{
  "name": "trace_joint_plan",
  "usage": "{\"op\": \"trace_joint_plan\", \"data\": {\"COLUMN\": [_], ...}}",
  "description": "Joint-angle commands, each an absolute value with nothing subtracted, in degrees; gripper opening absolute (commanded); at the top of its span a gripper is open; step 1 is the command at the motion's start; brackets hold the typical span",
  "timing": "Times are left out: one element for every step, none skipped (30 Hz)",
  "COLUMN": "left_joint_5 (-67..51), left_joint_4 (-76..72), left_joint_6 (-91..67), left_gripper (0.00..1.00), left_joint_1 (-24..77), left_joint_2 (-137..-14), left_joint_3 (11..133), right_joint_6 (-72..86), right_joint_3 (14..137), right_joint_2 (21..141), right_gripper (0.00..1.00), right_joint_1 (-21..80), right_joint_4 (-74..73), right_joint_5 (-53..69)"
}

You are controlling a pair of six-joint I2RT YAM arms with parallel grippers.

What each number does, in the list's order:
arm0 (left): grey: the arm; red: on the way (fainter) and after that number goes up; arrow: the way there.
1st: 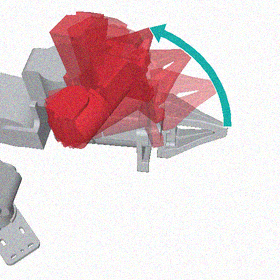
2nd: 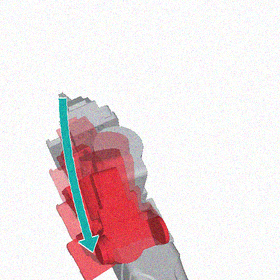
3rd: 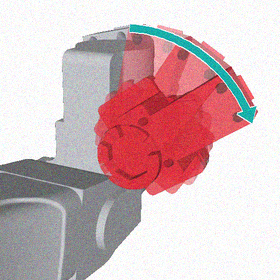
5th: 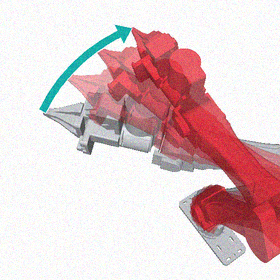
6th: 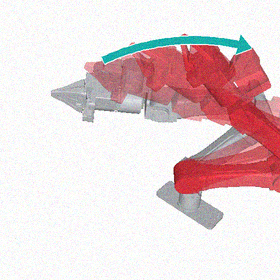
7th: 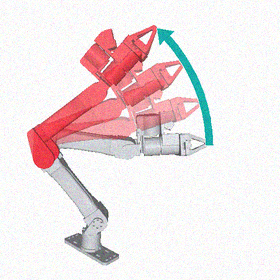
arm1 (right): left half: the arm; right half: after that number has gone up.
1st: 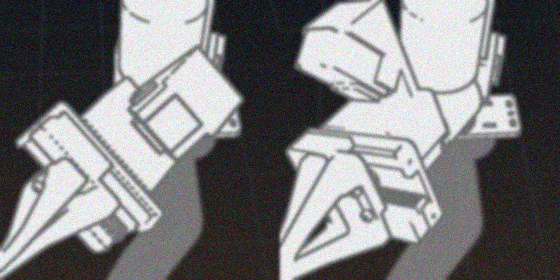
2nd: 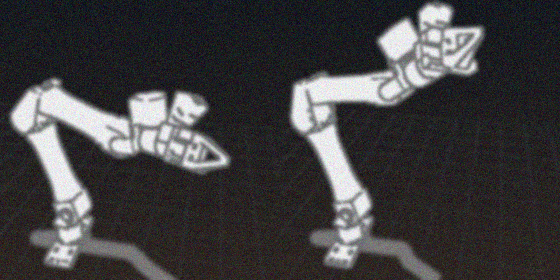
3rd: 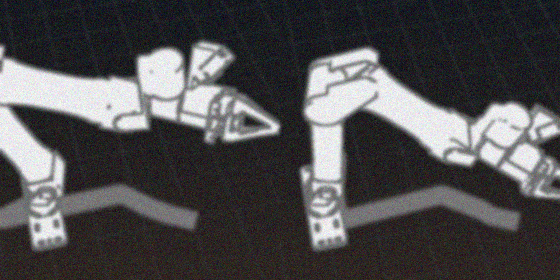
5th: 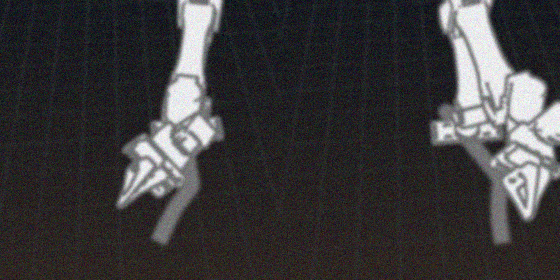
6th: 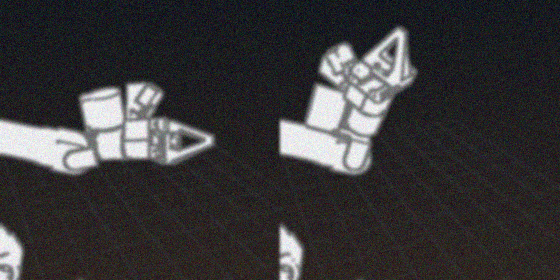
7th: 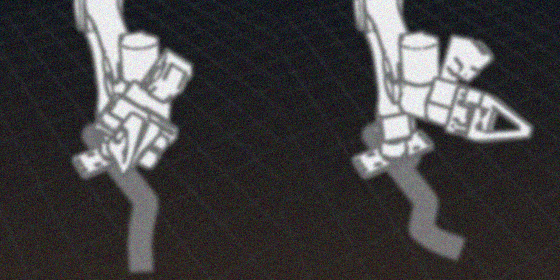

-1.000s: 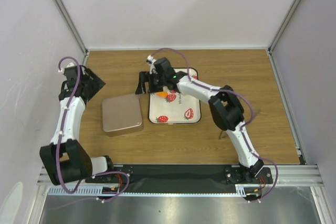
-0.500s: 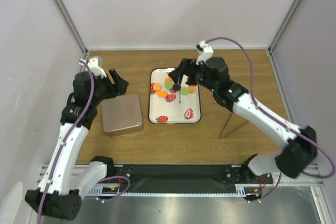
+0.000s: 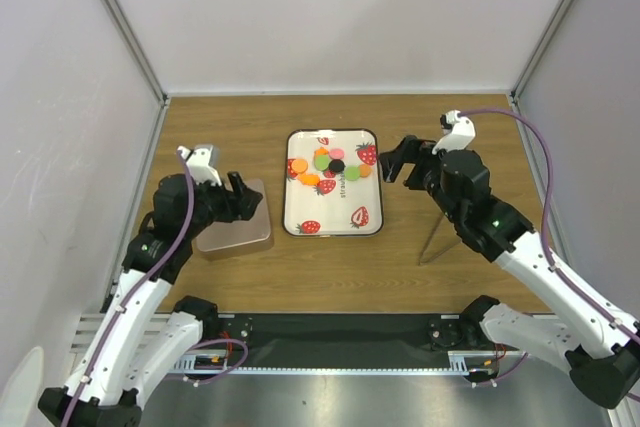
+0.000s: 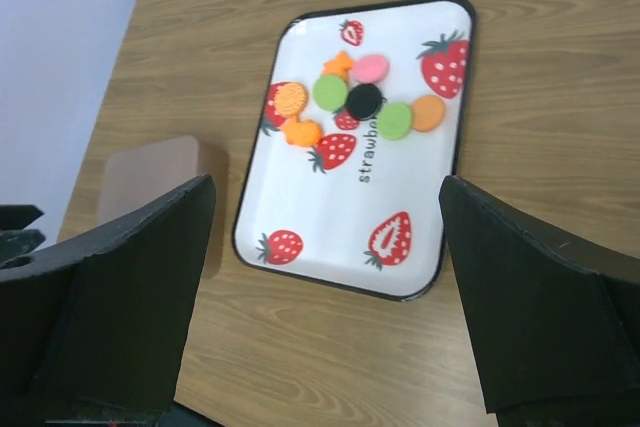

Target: Pack the cookies

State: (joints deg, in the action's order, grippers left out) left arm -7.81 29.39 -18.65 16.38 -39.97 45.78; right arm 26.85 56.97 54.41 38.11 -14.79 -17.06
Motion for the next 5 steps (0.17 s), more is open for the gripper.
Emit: {"op": "trace_joint_plan", "data": {"left_joint_5": [-9.75, -10.02, -10.72, -11.16, -11.16], "left_joint_4": [26.28, 26.45, 26.37, 26.11, 26.02], "left_joint_6": [-16.70, -16.79, -16.79, -16.79, -16.79], "left_gripper": [0.76, 0.76, 0.76, 0.76, 0.76], "left_joint_1": [16.87, 16.87, 16.87, 16.87, 16.87], "left_joint_2": [-38.41, -38.23, -37.97, -37.79, -37.62], "left_joint_3": [44.12, 43.86, 43.77, 43.68, 43.59], "right_joint_6": [27.25, 27.25, 27.25, 27.33, 27.33], "right_joint_3": [55.38, 55.20, 55.11, 55.02, 54.93], "right_joint_2": [52.92, 52.74, 52.65, 52.47, 52.47], "right_gripper": [0.99, 0.99, 1.00, 1.00, 1.00], "right_joint_1": [38.06, 37.97, 37.97, 37.97, 38.06], "right_joint_4": [-16.88, -16.70, -16.44, -16.17, -16.00], "right_joint_5": [-21.79, -21.97, -22.23, -22.41, -22.59]}}
